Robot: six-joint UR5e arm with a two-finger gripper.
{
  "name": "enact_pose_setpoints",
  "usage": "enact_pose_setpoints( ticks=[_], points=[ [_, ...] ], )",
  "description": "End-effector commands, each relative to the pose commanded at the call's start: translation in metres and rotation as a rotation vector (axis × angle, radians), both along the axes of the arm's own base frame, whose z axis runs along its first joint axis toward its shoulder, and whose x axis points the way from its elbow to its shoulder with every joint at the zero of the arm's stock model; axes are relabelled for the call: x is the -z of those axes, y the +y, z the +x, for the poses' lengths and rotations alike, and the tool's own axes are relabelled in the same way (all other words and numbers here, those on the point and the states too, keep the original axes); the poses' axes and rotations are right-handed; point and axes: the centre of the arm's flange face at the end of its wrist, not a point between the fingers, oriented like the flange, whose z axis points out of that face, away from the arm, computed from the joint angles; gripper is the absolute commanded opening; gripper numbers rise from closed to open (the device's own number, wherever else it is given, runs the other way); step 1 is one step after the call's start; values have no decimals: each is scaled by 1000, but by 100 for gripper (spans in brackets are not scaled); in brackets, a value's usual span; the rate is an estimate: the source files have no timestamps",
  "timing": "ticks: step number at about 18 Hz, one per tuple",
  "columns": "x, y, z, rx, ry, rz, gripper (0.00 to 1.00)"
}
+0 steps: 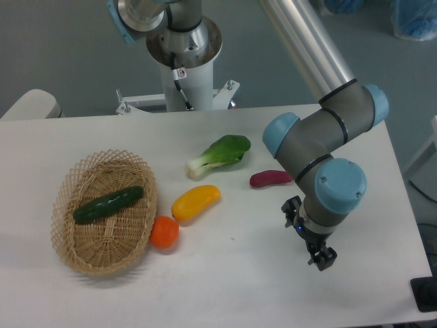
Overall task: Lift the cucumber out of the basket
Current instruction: 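Move the open gripper over the green cucumber in the wicker basket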
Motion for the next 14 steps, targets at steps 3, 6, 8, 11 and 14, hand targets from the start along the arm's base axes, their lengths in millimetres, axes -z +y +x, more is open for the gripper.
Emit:
enact_pose_setpoints(
  ticks=[3, 6, 8, 11, 14],
  points=[
    [2, 2, 4, 3, -3, -4, 100],
    [2, 4, 10, 6, -5, -7, 100],
    [2, 10, 20, 0, -9, -10, 100],
    [1, 20, 34, -17, -11, -12, 100],
    [-3, 27, 50, -87, -21, -8, 100]
  ],
)
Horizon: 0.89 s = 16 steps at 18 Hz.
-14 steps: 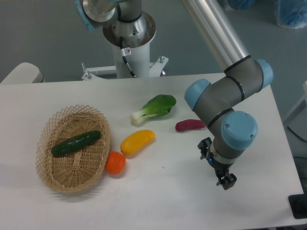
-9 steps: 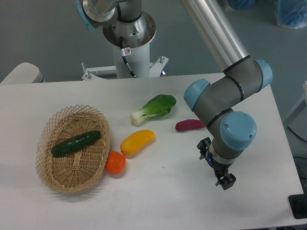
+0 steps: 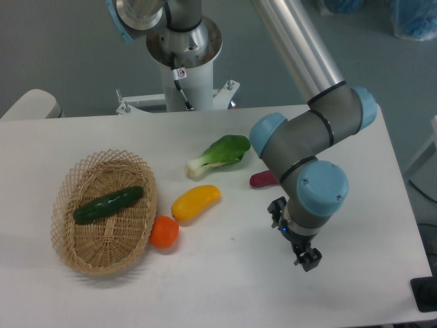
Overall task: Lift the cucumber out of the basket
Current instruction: 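Move the open gripper over the green cucumber in the wicker basket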
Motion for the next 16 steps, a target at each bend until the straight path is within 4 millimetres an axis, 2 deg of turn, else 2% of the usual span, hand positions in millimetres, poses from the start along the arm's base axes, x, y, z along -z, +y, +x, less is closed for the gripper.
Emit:
enact_pose_setpoints(
  ticks=[3, 6, 10, 11, 16],
  points=[
    [-2, 10, 34, -2, -21, -6, 100],
    [-13, 14, 60, -22, -61, 40, 100],
    [-24, 27, 121, -37, -103, 58, 100],
    [-28, 30, 146, -38, -120, 64, 100],
    [-16, 7, 239, 21, -165, 31, 100]
  ],
)
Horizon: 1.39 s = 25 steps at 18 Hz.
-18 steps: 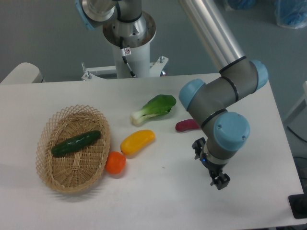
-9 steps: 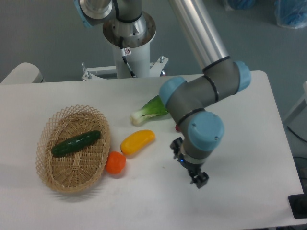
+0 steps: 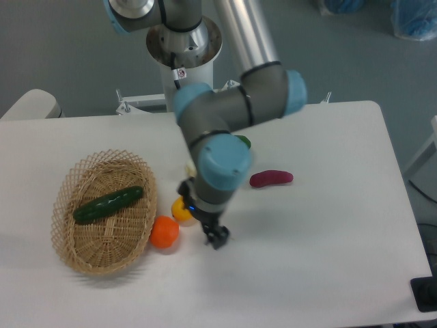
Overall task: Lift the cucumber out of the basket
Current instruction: 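Move the open gripper over the green cucumber in the wicker basket, then lower the gripper onto the green cucumber and close it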
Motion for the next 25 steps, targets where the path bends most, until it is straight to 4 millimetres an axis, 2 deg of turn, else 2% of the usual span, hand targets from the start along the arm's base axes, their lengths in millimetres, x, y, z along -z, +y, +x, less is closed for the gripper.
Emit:
enact_pose_setpoints(
  ticks=[3, 7, 9, 13, 14, 20, 22, 23, 24, 25],
  points=[
    [10, -12, 46, -1, -2, -17, 100],
    [27, 13, 93, -67, 44, 19, 100],
    [34, 20, 110, -101, 45, 6, 100],
    [60, 34, 129, -117, 71, -3, 100],
    [67, 33, 142, -104, 86, -25, 100],
    [80, 33, 143, -186, 103, -59, 100],
    [80, 32, 143, -195, 104, -62, 87],
    [80, 32, 143, -207, 103, -64, 68],
    [79, 33, 143, -218, 104, -63, 43],
    [76, 33, 143, -221, 106, -57, 25]
  ],
)
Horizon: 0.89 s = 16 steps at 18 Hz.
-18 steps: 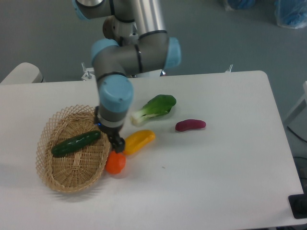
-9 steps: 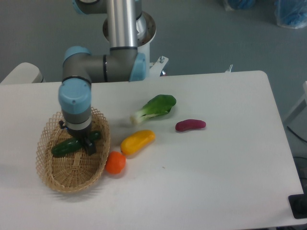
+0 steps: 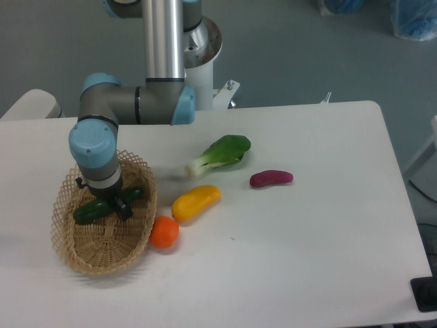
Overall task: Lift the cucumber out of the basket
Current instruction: 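Lower the gripper onto the green cucumber and close it, then lift the cucumber out of the basket and carry it away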
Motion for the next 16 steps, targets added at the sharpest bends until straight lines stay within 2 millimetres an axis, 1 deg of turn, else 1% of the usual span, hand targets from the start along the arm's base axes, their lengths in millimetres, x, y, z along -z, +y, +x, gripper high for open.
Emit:
enact_pose_setpoints(
  ticks=[1, 2, 4, 6, 7, 9, 13, 15, 16],
  points=[
    [-3, 1, 0, -2, 1, 5, 10],
    [-5, 2, -1, -2, 4, 8, 4],
    [-11, 3, -3, -5, 7, 15, 4],
    [-21, 5, -5, -5, 15, 32, 4],
    [-27, 6, -9, -11, 17, 43, 4],
    [-54, 9, -27, -37, 36, 79, 4],
    [-98, 17, -65, -81, 40, 82, 4],
    [-116, 25, -90, -103, 51, 96, 4],
    [-117, 28, -104, -118, 54, 99, 4]
  ],
)
